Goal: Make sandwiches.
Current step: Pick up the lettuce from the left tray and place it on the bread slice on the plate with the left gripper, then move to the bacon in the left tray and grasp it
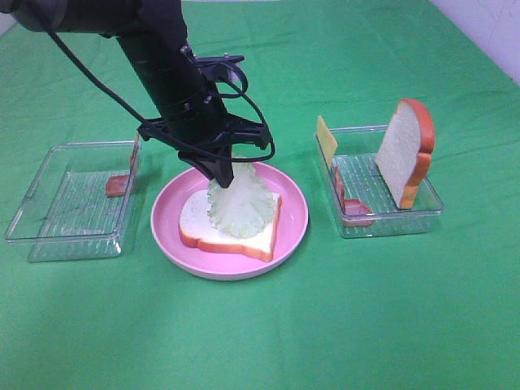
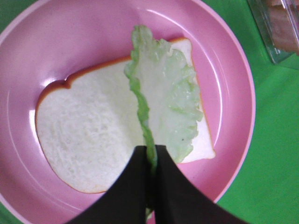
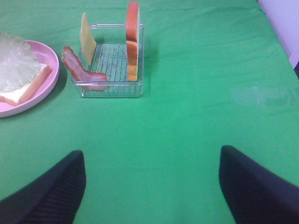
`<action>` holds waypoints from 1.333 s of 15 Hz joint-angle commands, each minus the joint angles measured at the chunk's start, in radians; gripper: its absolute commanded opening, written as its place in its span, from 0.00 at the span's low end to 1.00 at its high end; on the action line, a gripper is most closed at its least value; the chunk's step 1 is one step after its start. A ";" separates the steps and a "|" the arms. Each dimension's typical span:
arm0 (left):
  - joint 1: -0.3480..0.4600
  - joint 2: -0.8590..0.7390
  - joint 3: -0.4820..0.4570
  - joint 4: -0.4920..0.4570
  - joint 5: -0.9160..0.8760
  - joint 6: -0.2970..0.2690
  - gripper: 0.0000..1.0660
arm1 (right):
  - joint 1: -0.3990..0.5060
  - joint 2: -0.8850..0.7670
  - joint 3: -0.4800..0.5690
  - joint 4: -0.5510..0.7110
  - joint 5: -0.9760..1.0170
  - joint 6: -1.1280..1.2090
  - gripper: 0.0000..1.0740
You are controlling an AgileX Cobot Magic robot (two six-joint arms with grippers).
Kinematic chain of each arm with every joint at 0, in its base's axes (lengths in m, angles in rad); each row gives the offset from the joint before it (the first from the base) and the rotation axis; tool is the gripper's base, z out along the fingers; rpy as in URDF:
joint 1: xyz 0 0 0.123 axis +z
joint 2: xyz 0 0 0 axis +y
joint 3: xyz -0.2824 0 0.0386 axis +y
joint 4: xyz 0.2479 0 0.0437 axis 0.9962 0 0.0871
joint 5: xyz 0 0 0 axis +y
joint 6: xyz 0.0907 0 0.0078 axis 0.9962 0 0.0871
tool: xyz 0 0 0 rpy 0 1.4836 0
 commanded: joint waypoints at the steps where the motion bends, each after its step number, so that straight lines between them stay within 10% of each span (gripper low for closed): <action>1: -0.002 0.006 0.001 0.002 -0.005 -0.032 0.00 | -0.004 -0.015 -0.001 -0.003 -0.009 -0.014 0.70; 7: -0.002 0.003 0.000 0.064 0.022 -0.072 0.64 | -0.004 -0.015 -0.001 -0.003 -0.009 -0.014 0.70; 20: 0.063 -0.076 -0.208 0.400 0.275 -0.296 0.72 | -0.004 -0.015 -0.001 -0.003 -0.009 -0.014 0.70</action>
